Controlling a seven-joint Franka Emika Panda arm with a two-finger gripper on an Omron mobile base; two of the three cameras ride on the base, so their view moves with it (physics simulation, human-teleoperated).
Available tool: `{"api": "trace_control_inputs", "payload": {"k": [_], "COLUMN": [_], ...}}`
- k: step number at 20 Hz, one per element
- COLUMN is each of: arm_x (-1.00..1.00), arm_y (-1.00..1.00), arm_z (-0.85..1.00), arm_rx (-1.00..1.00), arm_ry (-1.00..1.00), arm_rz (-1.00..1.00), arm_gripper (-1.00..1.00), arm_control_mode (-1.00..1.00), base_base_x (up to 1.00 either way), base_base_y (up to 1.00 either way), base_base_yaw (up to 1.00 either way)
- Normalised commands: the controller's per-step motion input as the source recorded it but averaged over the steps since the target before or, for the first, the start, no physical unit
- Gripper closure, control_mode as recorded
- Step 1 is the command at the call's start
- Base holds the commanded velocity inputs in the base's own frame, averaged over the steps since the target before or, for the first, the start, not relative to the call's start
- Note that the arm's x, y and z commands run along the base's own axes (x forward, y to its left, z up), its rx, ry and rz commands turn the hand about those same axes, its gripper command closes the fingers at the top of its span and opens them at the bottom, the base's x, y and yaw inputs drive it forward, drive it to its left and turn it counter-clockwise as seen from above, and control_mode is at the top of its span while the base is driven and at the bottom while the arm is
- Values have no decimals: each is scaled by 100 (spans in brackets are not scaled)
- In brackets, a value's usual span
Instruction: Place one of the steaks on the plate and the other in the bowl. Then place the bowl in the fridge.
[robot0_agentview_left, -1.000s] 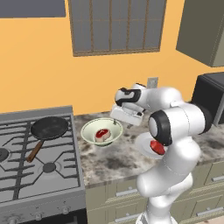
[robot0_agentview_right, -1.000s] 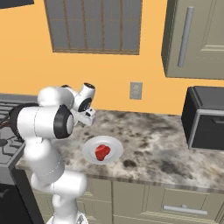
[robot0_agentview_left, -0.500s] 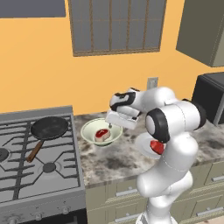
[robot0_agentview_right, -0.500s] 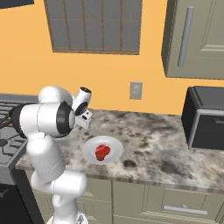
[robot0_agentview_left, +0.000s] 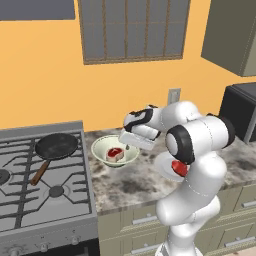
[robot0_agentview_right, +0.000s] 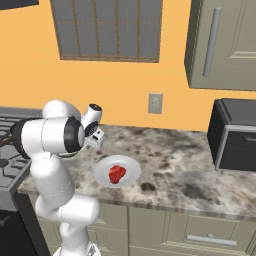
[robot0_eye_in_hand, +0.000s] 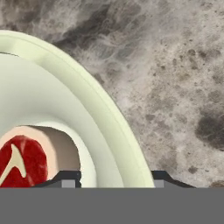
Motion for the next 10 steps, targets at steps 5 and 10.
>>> {"api": "trace_control_inputs", "payload": {"k": [5, 10], "arm_x": [0, -12], "arm_y": [8, 14], "arm_z": [5, 63], "arm_rx": [0, 7], "arm_ry": [0, 16], "arm_rz": [-6, -21], "arm_gripper": [100, 100], "arm_control_mode": [-100, -100], "base_base_x": [0, 0], "base_base_y": [0, 0], "base_base_yaw": [0, 0]}}
